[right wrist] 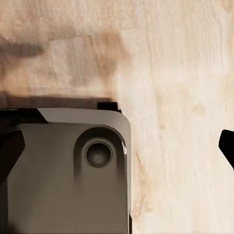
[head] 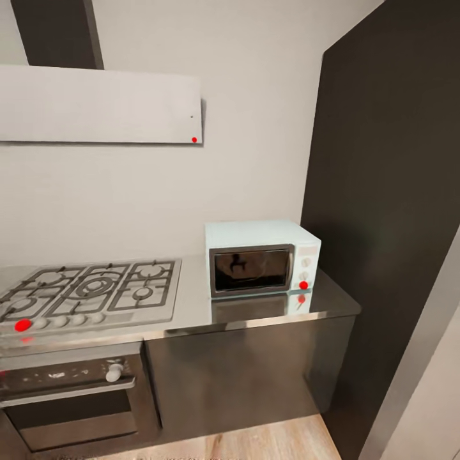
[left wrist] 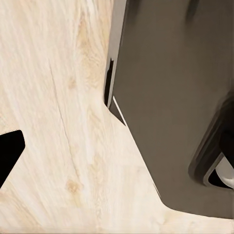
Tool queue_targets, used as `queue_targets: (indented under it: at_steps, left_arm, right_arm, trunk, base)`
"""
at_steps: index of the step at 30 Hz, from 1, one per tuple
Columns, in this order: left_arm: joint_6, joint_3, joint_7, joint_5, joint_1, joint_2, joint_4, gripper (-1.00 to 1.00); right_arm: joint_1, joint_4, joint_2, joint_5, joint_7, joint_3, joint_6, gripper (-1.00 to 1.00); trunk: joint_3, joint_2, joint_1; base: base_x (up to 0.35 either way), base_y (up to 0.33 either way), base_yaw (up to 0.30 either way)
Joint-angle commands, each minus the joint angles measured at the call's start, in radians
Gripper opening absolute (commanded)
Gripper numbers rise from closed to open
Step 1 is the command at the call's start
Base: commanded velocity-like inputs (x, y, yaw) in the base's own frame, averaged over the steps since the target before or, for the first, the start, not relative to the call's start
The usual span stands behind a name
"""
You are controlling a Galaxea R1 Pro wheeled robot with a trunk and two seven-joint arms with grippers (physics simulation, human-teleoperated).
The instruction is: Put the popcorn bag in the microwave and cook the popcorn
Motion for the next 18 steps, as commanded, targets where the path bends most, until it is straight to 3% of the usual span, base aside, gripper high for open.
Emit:
queue_targets:
  at_steps: [1,4,8,11,13,14,15,18]
  left_arm:
    - [0.006,0.007,-0.003,0.000,0.000,0.000,-0.002,1.00]
    - [0.006,0.007,-0.003,0.000,0.000,-0.001,-0.002,1.00]
    - [0.001,0.007,-0.003,0.000,0.000,-0.002,-0.002,1.00]
    - [-0.043,0.007,-0.003,0.000,0.000,-0.004,-0.002,1.00]
    - [-0.070,0.007,-0.003,0.000,0.000,-0.012,-0.002,1.00]
    - [-0.079,0.008,-0.003,0.000,0.000,-0.014,-0.002,1.00]
    - [-0.080,0.008,-0.003,0.000,0.000,-0.014,-0.002,1.00]
    - [-0.084,0.008,-0.003,0.000,0.000,-0.021,-0.003,1.00]
  right_arm:
    - [-0.002,-0.005,0.000,-0.006,-0.001,0.007,-0.007,1.00]
    - [-0.002,-0.110,0.000,-0.006,-0.001,0.008,-0.002,1.00]
    - [-0.002,-0.316,-0.001,-0.003,-0.001,0.011,0.005,1.00]
    - [-0.002,-0.501,-0.003,-0.002,-0.002,0.012,0.022,1.00]
    - [-0.002,-0.641,-0.005,-0.002,-0.002,0.010,0.105,1.00]
    - [-0.002,-0.788,-0.006,-0.002,-0.002,0.008,0.200,1.00]
    - [-0.002,-0.822,-0.006,-0.002,-0.002,0.007,0.223,1.00]
    - [-0.002,-1.044,-0.006,-0.003,-0.001,-0.042,0.343,1.00]
  trunk:
    - [-0.002,-0.001,0.000]
    - [-0.006,-0.001,0.000]
    - [-0.010,-0.001,0.000]
    - [-0.014,-0.001,0.000]
    - [-0.015,-0.001,0.000]
    - [-0.015,-0.001,0.000]
    - [-0.016,-0.001,0.000]
    - [-0.016,-0.001,0.000]
  base:
    - [0.000,0.000,0.209]
    - [0.000,0.000,0.208]
    - [0.000,0.000,0.208]
    - [0.000,0.000,0.188]
    - [0.000,0.000,0.095]
    - [0.000,0.000,0.027]
    - [0.000,0.000,0.022]
    - [0.000,0.000,0.007]
